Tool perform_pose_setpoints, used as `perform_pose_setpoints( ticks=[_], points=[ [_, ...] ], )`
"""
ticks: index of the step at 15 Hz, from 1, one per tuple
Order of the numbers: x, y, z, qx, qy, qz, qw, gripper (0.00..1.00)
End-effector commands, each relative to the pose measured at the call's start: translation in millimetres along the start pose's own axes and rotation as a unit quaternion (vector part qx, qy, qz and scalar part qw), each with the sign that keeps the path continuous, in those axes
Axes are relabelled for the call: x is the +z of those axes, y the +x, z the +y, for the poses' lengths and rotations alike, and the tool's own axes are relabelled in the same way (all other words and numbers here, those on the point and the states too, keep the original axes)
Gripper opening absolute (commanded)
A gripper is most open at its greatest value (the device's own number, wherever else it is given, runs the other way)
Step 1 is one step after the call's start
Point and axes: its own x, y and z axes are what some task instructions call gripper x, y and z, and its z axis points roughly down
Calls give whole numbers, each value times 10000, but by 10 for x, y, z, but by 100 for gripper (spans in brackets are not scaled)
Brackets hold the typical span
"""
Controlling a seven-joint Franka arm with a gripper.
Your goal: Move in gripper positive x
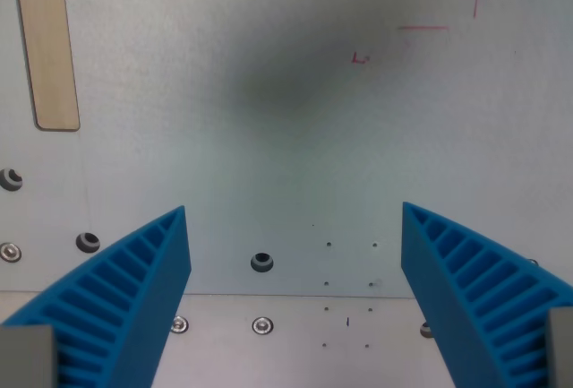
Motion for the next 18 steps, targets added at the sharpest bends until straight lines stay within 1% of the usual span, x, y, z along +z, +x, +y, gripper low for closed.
perform_pose_setpoints(
  ticks=[1,18],
  points=[
    [-14,50,1,2,0,16,10000,100],
    [-17,900,1,2,0,16,10000,100]
  ],
)
